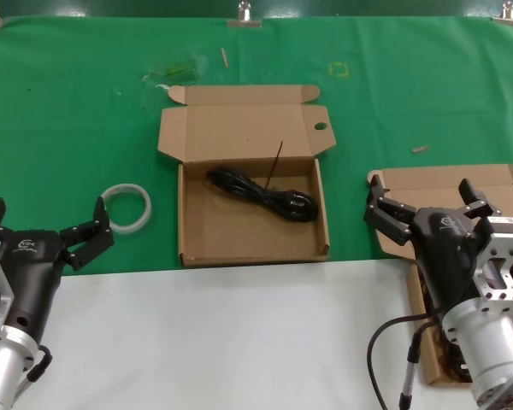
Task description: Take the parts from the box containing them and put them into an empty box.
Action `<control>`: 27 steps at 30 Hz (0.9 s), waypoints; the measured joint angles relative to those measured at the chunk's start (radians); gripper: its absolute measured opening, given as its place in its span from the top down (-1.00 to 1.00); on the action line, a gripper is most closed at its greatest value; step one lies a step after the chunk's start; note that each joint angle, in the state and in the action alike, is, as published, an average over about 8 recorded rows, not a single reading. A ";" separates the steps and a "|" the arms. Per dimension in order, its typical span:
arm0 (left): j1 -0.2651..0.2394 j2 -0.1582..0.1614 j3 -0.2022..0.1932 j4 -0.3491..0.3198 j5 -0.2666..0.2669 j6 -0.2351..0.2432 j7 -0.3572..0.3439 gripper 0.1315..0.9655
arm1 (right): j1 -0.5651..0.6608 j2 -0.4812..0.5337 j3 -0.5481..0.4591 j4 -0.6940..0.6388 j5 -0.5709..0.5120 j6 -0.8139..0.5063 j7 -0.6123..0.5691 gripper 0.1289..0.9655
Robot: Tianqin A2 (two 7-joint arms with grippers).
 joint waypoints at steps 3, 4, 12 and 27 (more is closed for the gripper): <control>0.000 0.000 0.000 0.000 0.000 0.000 0.000 -1.00 | 0.000 0.000 0.000 0.000 0.000 0.000 0.000 -1.00; 0.000 0.000 0.000 0.000 0.000 0.000 0.000 -1.00 | 0.000 0.000 0.000 0.000 0.000 0.000 0.000 -1.00; 0.000 0.000 0.000 0.000 0.000 0.000 0.000 -1.00 | 0.000 0.000 0.000 0.000 0.000 0.000 0.000 -1.00; 0.000 0.000 0.000 0.000 0.000 0.000 0.000 -1.00 | 0.000 0.000 0.000 0.000 0.000 0.000 0.000 -1.00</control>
